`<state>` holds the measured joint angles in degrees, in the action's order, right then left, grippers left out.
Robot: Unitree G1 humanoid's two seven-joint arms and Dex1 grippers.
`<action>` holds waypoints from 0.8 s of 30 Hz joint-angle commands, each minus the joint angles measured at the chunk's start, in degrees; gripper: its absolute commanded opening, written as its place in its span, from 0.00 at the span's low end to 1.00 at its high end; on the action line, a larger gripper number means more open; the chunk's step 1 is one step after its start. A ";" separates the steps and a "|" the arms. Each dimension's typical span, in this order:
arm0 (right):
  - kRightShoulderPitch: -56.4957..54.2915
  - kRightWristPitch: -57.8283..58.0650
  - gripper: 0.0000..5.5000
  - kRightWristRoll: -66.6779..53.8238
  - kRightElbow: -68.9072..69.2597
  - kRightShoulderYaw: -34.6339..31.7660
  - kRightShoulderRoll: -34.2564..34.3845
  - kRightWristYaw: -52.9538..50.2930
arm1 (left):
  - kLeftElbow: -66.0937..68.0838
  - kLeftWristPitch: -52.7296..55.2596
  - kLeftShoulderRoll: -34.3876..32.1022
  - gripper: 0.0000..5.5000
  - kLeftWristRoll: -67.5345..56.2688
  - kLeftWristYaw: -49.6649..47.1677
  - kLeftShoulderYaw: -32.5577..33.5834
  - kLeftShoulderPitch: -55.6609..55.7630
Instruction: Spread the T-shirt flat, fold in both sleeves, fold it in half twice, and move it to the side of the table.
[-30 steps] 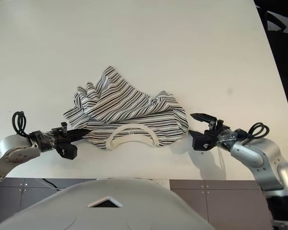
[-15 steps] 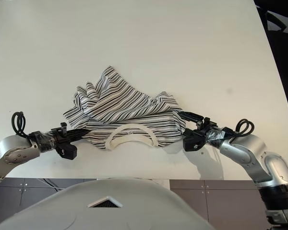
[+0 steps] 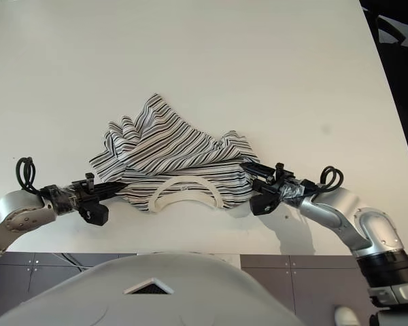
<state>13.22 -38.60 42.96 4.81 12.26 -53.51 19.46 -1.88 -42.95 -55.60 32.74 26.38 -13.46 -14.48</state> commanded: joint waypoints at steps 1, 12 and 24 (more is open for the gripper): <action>0.01 -0.02 0.30 4.80 -2.85 3.28 -0.62 1.12 | 1.27 0.25 -1.06 0.02 0.77 0.50 0.52 0.39; 0.73 0.46 0.02 -1.50 -1.87 0.94 -0.66 -1.07 | 2.25 -1.41 -0.16 0.02 -3.26 -0.08 1.05 1.17; 4.86 6.87 0.02 -51.52 20.15 -14.18 -5.70 12.56 | -14.91 2.09 -1.66 0.02 -40.87 5.18 9.79 -1.13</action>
<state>17.93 -33.40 -3.35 22.45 0.88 -57.89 29.74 -13.94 -42.14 -55.69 -3.94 30.33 -6.72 -15.14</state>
